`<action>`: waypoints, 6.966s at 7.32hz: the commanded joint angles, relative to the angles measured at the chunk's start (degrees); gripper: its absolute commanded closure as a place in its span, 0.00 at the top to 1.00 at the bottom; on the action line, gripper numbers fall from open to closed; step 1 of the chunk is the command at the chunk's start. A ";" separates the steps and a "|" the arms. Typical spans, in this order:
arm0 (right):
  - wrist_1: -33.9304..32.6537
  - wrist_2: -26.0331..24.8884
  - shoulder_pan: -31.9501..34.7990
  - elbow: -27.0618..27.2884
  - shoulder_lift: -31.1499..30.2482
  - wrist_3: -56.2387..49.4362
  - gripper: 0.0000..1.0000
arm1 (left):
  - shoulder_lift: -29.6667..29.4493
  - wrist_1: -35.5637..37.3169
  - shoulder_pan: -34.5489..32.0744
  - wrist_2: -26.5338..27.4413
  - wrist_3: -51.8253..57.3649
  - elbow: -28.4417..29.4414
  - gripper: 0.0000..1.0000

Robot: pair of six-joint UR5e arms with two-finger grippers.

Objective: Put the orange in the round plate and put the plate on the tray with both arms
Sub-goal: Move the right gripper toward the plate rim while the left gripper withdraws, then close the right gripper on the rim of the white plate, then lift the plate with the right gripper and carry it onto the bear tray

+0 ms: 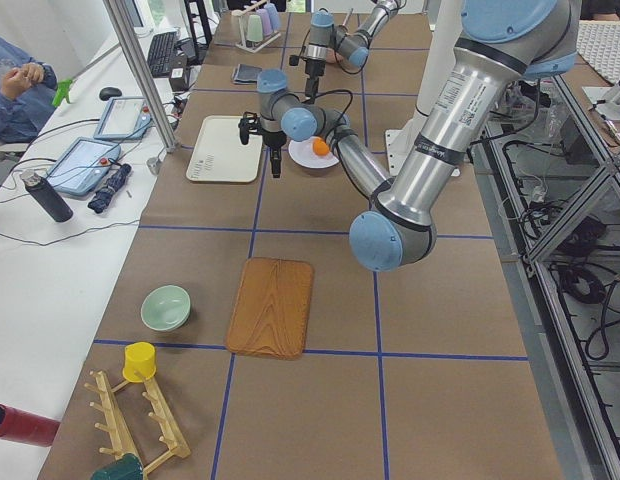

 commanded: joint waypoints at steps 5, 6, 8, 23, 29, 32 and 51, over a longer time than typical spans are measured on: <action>28.30 0.05 -1.53 -15.33 3.52 8.76 0.97 | 0.04 -0.13 -0.61 -0.12 0.72 0.98 0.98; 32.06 -0.04 -1.80 -17.69 3.96 8.76 0.97 | 0.04 -0.13 -0.70 -0.03 0.72 1.07 0.98; 33.50 0.14 -1.98 -19.29 4.14 8.76 0.95 | 0.04 -0.04 -0.61 -0.46 0.72 0.98 0.98; 33.85 -0.04 -4.88 -21.14 5.90 8.76 0.33 | 0.04 0.49 -0.96 -0.47 0.63 -0.07 0.98; 33.94 -0.21 -5.58 -21.23 6.16 8.76 0.64 | 0.04 0.57 -1.23 -0.47 0.63 -0.33 0.98; 33.94 -0.48 -6.19 -21.23 6.25 8.76 0.69 | 0.13 0.57 -1.23 -0.47 0.63 -0.33 0.98; 59.82 -8.80 -6.02 -24.37 3.87 22.36 0.00 | -0.22 3.12 -1.32 -0.47 0.28 -2.88 0.98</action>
